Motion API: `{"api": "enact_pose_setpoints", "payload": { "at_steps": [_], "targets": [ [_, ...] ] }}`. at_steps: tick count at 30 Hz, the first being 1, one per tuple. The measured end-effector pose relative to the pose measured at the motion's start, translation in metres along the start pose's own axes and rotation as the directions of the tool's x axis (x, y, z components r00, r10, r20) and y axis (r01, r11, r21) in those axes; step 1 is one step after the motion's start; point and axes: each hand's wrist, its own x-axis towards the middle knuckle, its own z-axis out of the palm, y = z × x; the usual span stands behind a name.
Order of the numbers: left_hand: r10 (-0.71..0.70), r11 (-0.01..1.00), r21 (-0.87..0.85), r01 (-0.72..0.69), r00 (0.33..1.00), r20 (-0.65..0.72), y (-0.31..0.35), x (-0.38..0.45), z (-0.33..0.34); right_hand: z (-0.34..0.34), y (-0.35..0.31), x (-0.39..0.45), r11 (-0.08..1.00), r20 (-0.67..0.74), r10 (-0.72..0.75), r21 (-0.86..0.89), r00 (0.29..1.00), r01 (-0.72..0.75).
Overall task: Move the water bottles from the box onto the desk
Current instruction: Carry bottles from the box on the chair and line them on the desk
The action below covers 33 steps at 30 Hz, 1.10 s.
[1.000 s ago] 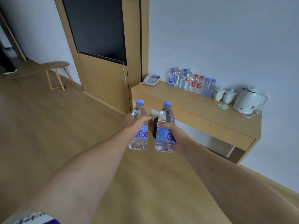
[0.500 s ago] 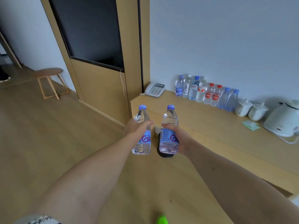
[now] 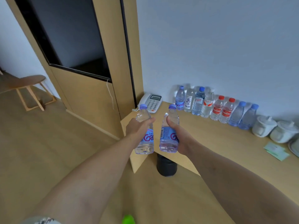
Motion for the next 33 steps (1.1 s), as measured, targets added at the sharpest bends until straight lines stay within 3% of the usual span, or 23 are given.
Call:
{"api": "enact_pose_setpoints", "payload": {
  "at_steps": [6,11,15,20,28,33],
  "targets": [
    [0.010,1.000,-0.004,-0.010,0.995,0.095,0.016,0.115,0.020,0.000,-0.034,0.092,0.999,-0.058,-0.041,0.017,0.998,0.042],
    [0.009,0.997,0.075,-0.024,0.982,0.191,0.044,0.208,0.035,0.011,-0.065,0.154,0.996,-0.203,-0.068,0.037,0.977,0.077],
    [-0.005,0.992,0.120,-0.027,0.966,0.259,0.063,0.263,0.045,0.018,-0.083,0.191,0.993,-0.400,-0.117,-0.027,0.909,0.116],
    [0.034,0.989,0.119,-0.091,0.909,0.414,0.070,0.311,0.060,0.018,-0.088,0.231,0.985,-0.534,-0.154,-0.022,0.831,0.169],
    [0.112,0.972,0.120,-0.200,0.850,0.514,0.084,0.366,0.099,-0.008,-0.106,0.274,0.984,-0.640,-0.177,-0.133,0.748,0.120],
    [0.147,0.943,0.177,-0.281,0.831,0.536,0.091,0.398,0.136,-0.037,-0.120,0.305,0.948,-0.605,-0.210,-0.320,0.768,0.007]
  ]
}}
